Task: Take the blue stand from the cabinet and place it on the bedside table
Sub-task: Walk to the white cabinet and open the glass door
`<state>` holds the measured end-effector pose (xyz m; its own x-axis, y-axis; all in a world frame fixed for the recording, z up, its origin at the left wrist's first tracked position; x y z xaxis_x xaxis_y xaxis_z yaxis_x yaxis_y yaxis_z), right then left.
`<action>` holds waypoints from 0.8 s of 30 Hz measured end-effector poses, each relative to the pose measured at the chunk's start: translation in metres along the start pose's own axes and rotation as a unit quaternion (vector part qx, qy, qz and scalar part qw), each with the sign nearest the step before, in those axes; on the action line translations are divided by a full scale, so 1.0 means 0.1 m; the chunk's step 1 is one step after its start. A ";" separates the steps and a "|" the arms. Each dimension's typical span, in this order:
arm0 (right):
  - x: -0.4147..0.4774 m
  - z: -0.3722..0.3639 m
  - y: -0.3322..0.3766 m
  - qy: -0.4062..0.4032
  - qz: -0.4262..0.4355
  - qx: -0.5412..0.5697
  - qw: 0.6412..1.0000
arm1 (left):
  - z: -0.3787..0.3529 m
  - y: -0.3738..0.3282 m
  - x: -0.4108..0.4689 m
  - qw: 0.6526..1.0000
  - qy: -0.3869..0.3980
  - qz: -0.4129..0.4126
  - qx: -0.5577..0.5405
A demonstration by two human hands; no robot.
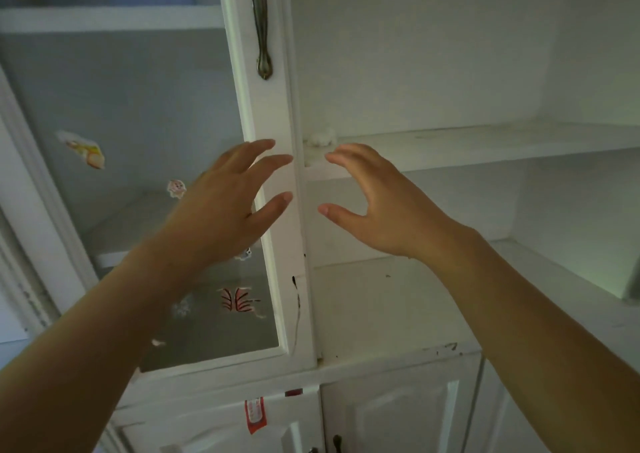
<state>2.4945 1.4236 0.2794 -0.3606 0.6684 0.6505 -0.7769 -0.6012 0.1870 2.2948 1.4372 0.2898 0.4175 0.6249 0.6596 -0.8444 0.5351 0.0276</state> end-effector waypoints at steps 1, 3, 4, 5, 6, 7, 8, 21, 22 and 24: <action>0.05 0.02 0.00 -0.007 0.002 -0.003 1.000 | 0.04 0.03 0.05 1.000 -0.005 -0.005 0.005; 0.14 0.06 0.01 -0.018 0.006 -0.008 1.000 | 0.11 0.09 0.13 1.000 -0.012 -0.010 0.009; 0.19 0.07 0.01 -0.024 0.009 -0.009 1.000 | 0.13 0.11 0.17 1.000 -0.017 -0.010 0.010; 0.23 0.08 0.02 -0.028 0.010 -0.011 0.999 | 0.16 0.13 0.20 1.000 -0.023 -0.008 0.010; 0.27 0.09 0.03 -0.031 0.011 -0.011 0.999 | 0.17 0.14 0.24 1.000 -0.028 -0.007 0.011; 0.31 0.09 0.03 -0.036 0.013 -0.011 0.999 | 0.19 0.16 0.27 0.999 -0.034 -0.006 0.012; 0.36 0.09 0.04 -0.041 0.016 -0.012 0.999 | 0.21 0.17 0.31 0.999 -0.039 -0.008 0.014; 0.81 0.19 -0.07 -0.087 0.062 0.041 0.993 | 0.54 0.22 0.73 0.996 -0.081 -0.007 0.033; 0.84 0.18 -0.11 -0.085 0.069 0.048 0.993 | 0.55 0.21 0.75 0.996 -0.082 -0.005 0.037; 0.93 0.18 -0.19 -0.084 0.085 0.055 0.991 | 0.54 0.20 0.81 0.995 -0.085 0.008 0.045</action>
<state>2.4848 1.4892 0.3491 -0.3834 0.4764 0.7912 -0.6472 -0.7497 0.1377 2.2936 1.4677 0.3839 0.3479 0.5228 0.7782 -0.8801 0.4683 0.0789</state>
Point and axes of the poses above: each hand's wrist, its own x-axis towards the middle knuckle, its own z-axis out of the back of the hand, y = z × x, the point moved 2 cm from there along x, towards the middle knuckle, and after that the axes turned 2 degrees about z, right-handed, at the moved point
